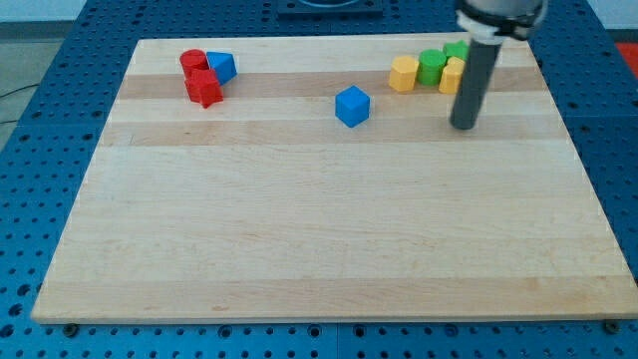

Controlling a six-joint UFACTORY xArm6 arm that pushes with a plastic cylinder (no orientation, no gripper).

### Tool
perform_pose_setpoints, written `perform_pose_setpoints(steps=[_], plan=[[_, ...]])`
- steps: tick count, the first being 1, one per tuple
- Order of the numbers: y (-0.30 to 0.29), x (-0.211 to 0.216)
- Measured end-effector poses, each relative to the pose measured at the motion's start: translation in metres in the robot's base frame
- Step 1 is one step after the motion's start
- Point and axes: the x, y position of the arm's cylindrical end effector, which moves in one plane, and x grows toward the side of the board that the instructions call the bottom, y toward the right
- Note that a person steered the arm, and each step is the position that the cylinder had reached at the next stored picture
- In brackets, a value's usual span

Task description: Move yellow heart to the bottom right of the green star

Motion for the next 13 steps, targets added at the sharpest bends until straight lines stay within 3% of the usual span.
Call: perform_pose_setpoints(steps=[1,2,4,6,8,11,13], plan=[[0.063,-0.043],[0.073,-0.086],[0.069,-0.141],[0.009,-0.166],[0.013,-0.118],[-0.041,-0.061],[-0.039,-0.040]])
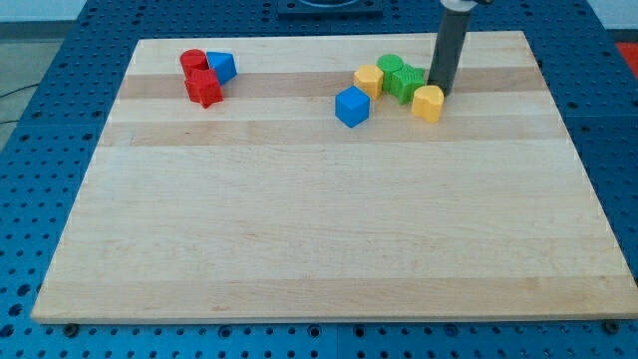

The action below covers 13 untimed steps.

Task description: Move yellow heart to the bottom right of the green star

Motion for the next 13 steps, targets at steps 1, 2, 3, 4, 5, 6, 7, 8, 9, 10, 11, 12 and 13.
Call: perform_pose_setpoints(steps=[1,2,3,4,5,6,7,8,9,10,11,12,13], plan=[[-0.007,0.031],[-0.008,0.052],[0.013,0.103],[-0.043,0.110],[-0.091,0.107],[-0.032,0.047],[-0.007,0.040],[0.049,0.064],[0.064,-0.026],[0.049,-0.105],[-0.006,-0.067],[-0.026,-0.031],[-0.020,-0.020]])
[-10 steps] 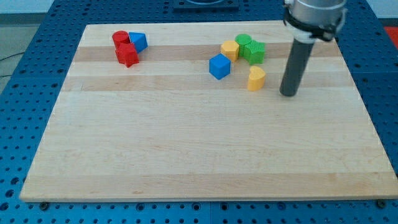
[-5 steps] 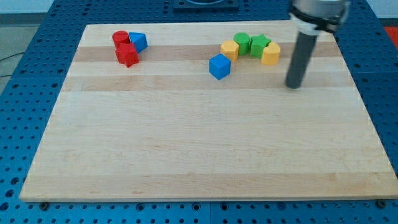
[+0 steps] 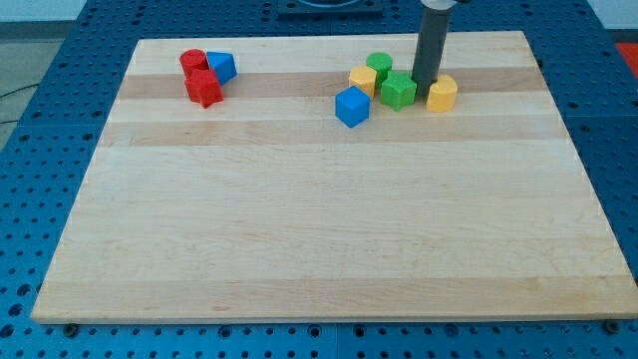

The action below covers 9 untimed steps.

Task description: Move yellow heart to the bottom right of the green star

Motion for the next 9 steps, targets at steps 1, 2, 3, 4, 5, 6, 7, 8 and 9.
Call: perform_pose_setpoints(steps=[1,2,3,4,5,6,7,8,9], plan=[[0.000,-0.036],[0.004,-0.077],[0.032,-0.105],[0.039,-0.122],[0.039,-0.123],[0.045,-0.112],[0.092,-0.050],[0.065,0.005],[0.021,0.006]])
